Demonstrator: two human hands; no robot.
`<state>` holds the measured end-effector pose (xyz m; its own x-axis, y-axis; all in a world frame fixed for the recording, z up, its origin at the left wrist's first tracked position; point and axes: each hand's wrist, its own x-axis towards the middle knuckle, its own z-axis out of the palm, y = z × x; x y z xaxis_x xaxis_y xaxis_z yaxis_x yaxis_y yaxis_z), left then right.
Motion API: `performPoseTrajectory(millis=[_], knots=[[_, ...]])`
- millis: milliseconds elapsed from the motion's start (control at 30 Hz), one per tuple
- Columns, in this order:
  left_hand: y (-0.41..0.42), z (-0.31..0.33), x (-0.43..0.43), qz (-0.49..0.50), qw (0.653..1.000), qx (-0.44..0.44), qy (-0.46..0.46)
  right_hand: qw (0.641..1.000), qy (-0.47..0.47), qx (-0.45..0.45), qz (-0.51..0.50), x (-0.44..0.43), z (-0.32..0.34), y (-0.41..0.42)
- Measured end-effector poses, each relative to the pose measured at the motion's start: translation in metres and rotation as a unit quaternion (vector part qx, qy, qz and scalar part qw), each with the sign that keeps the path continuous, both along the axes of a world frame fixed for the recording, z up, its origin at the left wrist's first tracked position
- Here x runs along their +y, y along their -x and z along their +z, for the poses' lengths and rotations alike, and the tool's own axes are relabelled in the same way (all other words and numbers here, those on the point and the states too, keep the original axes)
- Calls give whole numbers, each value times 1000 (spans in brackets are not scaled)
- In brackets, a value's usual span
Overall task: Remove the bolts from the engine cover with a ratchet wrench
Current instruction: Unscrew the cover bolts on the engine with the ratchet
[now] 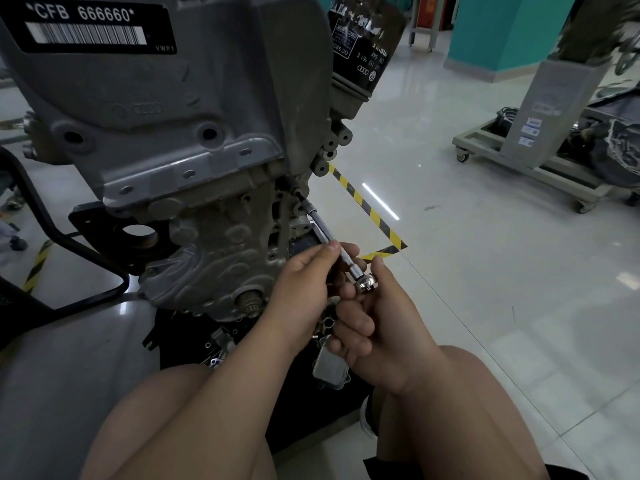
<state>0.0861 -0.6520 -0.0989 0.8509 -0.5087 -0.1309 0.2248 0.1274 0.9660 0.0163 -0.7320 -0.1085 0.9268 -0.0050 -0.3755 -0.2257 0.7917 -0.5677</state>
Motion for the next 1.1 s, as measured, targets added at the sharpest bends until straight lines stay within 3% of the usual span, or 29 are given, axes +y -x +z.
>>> performPoseTrajectory(millis=[133,333,533,700,833,933,1100], knots=[[2,1,0,3,1000,13,-2,994,-104,1,39,2,5,3],[3,2,2,5,1000,8,-4,988,-146,-3,47,4,4,3],[2,-1,2,20,1000,-6,-16,1000,17,21,-1,10,-1,-2],[2,-3,1,16,1000,-8,-8,982,177,38,-59,12,-5,-5],[2,-3,1,19,999,-23,-16,916,391,52,-68,8,-9,-2],[1,-3,1,26,999,-28,-23,861,500,16,-92,4,-10,1],[0,-3,5,16,999,-31,-35,702,706,-7,-89,-4,-5,3]])
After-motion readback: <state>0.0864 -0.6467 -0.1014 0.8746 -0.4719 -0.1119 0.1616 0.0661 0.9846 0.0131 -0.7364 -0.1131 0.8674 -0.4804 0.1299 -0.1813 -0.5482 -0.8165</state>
